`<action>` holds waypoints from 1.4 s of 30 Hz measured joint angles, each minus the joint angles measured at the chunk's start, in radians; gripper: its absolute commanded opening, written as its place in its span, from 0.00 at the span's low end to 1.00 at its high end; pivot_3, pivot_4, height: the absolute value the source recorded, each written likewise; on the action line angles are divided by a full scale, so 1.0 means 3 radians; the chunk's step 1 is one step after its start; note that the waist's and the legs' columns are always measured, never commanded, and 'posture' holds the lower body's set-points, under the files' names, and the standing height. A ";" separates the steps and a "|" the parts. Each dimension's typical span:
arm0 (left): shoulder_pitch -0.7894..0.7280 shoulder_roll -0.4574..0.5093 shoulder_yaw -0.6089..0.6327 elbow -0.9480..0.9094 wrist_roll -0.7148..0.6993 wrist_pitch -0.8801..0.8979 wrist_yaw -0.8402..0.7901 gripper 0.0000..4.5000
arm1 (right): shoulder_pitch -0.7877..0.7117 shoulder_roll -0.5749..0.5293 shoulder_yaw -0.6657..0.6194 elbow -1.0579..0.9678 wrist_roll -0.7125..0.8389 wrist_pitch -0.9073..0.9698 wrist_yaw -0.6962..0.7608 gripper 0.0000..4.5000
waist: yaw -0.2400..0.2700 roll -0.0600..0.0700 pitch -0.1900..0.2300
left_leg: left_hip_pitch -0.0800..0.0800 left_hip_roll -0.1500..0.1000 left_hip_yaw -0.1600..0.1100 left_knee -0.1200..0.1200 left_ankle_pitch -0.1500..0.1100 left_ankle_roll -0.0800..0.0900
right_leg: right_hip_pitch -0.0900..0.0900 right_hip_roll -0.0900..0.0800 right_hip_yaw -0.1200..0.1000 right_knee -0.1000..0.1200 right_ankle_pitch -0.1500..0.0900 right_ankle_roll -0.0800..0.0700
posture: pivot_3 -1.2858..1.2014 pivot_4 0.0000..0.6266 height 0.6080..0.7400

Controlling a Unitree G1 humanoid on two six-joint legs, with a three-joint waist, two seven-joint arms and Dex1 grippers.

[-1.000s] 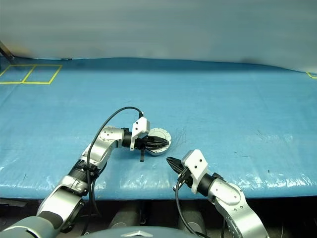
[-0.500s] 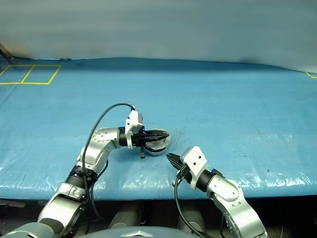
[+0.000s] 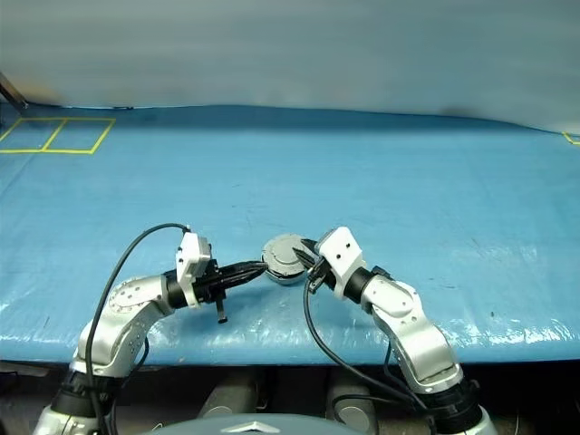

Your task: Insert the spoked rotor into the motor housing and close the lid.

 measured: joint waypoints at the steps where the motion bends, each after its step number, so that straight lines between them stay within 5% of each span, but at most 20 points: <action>1: 0.0033 -0.0003 0.0006 -0.0051 -0.0012 0.0006 0.0030 0.00 | -0.0032 -0.0009 0.0024 0.0054 -0.0026 0.0004 0.0023 0.57 | 0.0001 0.0000 0.0000 | 0.0000 0.0000 0.0000 0.0000 0.0000 0.0000 | 0.0000 0.0000 0.0000 0.0000 0.0000 0.0000 | 0.52 0.24 1.00; 7: 0.0352 0.0017 0.0072 -0.0297 -0.0130 0.0051 0.0174 0.00 | -0.0166 0.0088 0.0038 0.0270 0.0062 0.0142 0.0196 0.99 | -0.0013 0.0001 0.0000 | 0.0001 0.0004 0.0001 -0.0004 0.0000 0.0000 | 0.0000 0.0002 0.0000 0.0002 -0.0001 -0.0003 | 0.52 0.24 1.00; 18: 0.0600 0.0130 -0.0010 -0.0299 0.0132 -0.0199 0.0255 0.00 | -0.0318 0.0246 0.0108 0.0505 -0.0034 0.0239 0.0182 0.99 | -0.0009 0.0002 0.0000 | 0.0000 0.0004 0.0005 -0.0004 -0.0001 -0.0001 | -0.0021 0.0002 0.0002 0.0002 -0.0001 -0.0004 | 0.52 0.24 1.00; 24: 0.0600 0.0112 -0.0052 -0.0300 0.0161 -0.0222 0.0314 0.00 | -0.0337 0.0248 0.0178 0.0559 -0.0194 0.0101 0.0155 0.67 | -0.0011 0.0002 0.0000 | 0.0001 0.0005 0.0006 -0.0004 -0.0001 -0.0001 | -0.0021 0.0002 0.0002 0.0003 -0.0001 -0.0004 | 0.52 0.24 1.00; 42: 0.0542 0.0116 -0.0080 -0.0305 0.0121 -0.0092 0.0395 0.00 | -0.0382 0.0534 0.0145 0.0646 -0.0242 0.0341 -0.0017 0.67 | -0.0026 0.0002 -0.0004 | 0.0007 0.0018 0.0013 -0.0004 0.0001 -0.0006 | -0.0020 0.0009 0.0001 0.0004 0.0005 -0.0013 | 0.52 0.24 1.00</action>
